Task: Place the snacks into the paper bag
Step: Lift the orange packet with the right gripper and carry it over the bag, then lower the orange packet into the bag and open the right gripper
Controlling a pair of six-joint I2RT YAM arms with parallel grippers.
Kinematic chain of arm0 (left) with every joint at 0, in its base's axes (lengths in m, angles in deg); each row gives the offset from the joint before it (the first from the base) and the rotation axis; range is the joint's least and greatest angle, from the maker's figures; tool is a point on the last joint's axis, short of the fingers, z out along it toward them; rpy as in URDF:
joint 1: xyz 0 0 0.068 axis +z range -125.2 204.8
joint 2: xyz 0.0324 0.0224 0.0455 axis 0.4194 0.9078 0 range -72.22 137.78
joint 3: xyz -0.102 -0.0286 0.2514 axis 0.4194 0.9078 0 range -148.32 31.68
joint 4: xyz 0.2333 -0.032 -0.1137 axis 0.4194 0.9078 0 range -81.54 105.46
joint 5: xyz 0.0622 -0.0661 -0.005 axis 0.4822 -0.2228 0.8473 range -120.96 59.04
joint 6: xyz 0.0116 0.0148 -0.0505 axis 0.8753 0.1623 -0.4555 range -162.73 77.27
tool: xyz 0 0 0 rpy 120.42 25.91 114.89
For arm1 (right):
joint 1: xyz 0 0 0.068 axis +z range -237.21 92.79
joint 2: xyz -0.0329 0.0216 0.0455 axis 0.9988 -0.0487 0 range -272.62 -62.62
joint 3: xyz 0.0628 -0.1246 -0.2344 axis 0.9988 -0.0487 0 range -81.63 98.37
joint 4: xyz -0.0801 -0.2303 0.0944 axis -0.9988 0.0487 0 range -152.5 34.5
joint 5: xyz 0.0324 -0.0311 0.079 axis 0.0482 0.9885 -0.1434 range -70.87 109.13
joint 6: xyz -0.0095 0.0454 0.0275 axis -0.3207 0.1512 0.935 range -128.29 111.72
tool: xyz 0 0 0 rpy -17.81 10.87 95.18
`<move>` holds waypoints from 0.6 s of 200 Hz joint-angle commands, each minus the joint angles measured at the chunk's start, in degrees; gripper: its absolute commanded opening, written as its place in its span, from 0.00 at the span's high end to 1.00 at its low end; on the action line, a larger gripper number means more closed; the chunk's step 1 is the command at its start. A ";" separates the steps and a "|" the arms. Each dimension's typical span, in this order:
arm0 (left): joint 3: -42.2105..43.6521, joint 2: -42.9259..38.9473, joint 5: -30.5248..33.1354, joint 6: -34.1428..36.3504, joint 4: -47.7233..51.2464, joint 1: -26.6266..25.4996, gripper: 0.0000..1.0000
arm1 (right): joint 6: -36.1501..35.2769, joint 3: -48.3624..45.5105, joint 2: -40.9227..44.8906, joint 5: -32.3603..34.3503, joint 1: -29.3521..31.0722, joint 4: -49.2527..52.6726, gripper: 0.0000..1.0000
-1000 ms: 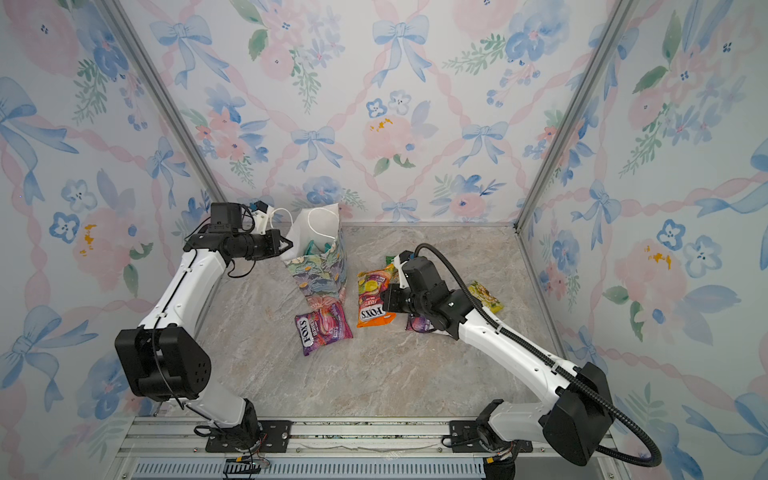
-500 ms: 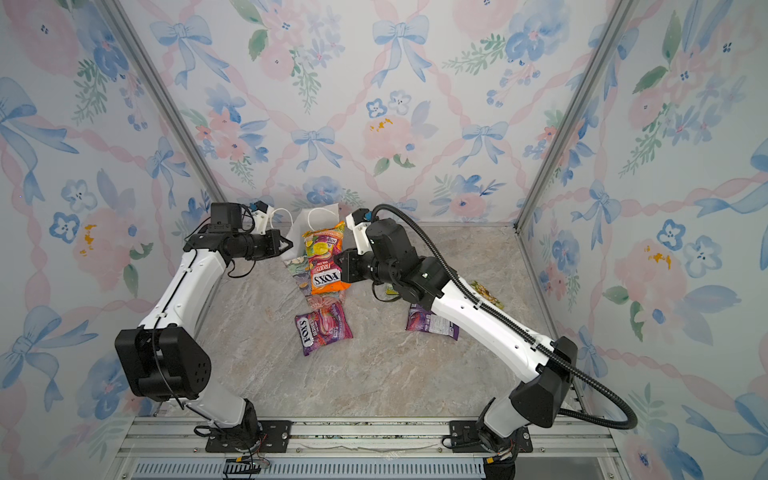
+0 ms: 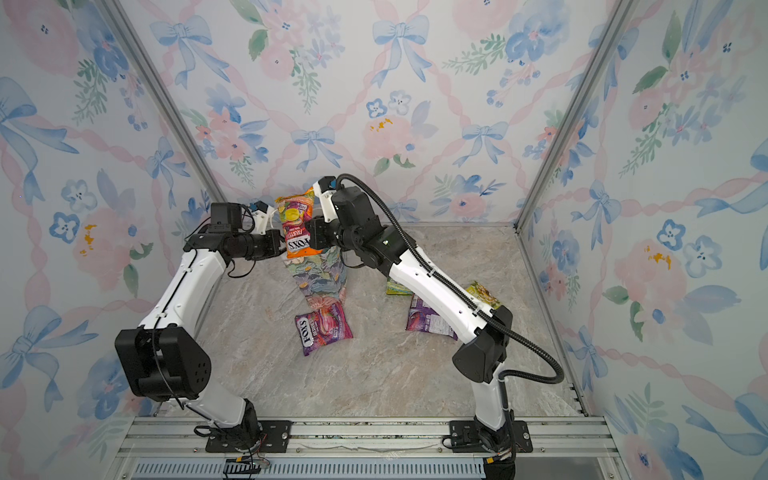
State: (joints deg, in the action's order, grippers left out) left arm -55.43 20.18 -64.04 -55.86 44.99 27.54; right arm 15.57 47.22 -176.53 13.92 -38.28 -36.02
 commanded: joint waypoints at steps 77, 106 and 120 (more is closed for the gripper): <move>0.61 -1.24 -1.19 0.12 0.73 0.34 1.00 | -9.20 17.03 -12.12 12.72 1.12 1.18 1.00; 0.56 -1.17 -1.19 0.12 0.75 0.34 1.00 | -13.75 17.12 -12.79 20.00 2.14 2.76 1.00; 0.54 -1.18 -1.15 0.14 0.73 0.33 1.00 | -15.69 17.03 -12.92 22.87 2.48 3.80 1.00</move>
State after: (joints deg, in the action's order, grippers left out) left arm -55.43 20.18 -64.04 -55.86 44.99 27.54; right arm 5.45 61.41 -189.34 28.87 -37.26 -32.67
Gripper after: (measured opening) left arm 0.048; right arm 0.046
